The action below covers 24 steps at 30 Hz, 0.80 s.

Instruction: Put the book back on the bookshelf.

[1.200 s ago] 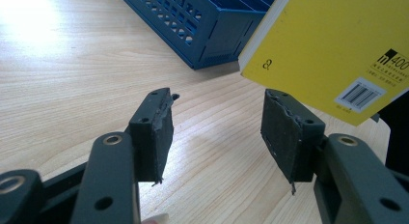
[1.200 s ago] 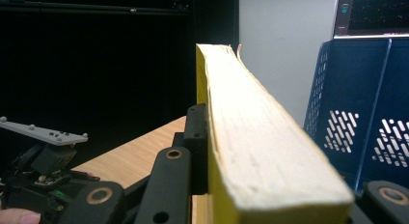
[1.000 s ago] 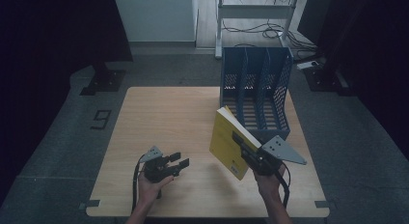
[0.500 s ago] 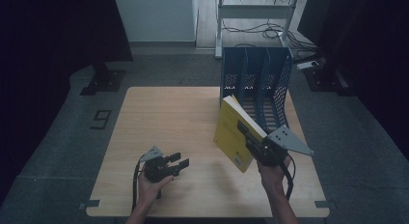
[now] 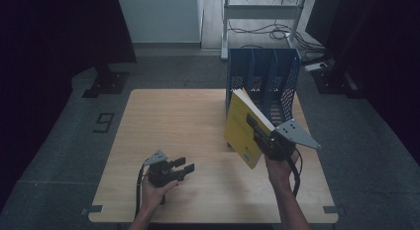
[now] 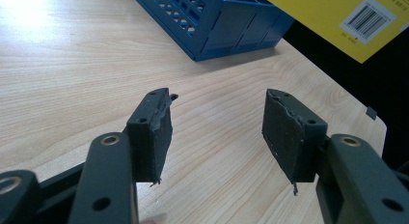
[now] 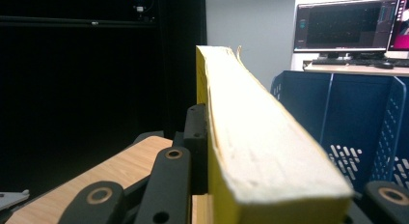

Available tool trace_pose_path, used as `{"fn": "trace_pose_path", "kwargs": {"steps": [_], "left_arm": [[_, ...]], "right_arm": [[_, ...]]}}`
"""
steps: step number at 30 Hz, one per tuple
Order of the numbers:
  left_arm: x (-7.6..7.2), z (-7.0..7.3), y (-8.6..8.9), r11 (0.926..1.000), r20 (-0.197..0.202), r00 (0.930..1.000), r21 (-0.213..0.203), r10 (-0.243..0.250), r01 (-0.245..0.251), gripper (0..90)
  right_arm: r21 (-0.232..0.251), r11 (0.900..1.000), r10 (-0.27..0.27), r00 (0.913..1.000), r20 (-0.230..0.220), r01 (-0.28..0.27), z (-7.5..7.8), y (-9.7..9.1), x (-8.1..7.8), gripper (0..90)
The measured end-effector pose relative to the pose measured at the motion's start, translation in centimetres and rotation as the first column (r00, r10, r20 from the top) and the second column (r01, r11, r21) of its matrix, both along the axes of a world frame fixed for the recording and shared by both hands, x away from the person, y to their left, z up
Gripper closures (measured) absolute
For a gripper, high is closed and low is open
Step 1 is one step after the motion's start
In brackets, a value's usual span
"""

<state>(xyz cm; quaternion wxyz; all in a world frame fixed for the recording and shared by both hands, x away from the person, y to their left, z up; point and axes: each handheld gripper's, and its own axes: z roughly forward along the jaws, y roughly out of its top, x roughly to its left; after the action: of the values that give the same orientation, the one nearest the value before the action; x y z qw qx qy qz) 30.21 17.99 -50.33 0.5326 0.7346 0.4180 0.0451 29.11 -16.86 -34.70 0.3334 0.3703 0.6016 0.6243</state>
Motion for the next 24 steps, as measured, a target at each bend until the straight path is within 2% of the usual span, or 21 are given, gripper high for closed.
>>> {"fn": "trace_pose_path", "kwargs": {"steps": [13,24], "left_arm": [[0.1,0.0,0.2,1.0000,-0.010,0.9999,-0.004,0.003,-0.003,43.6],[0.2,0.0,0.3,1.0000,-0.017,0.9999,-0.001,0.000,0.000,43.3]], "right_arm": [[0.038,0.9983,-0.045,0.9989,-0.010,0.045,0.1,-0.8,1.6,74.6],[0.028,0.9978,-0.060,0.9982,-0.008,0.060,0.6,-0.6,2.7,74.6]]}}
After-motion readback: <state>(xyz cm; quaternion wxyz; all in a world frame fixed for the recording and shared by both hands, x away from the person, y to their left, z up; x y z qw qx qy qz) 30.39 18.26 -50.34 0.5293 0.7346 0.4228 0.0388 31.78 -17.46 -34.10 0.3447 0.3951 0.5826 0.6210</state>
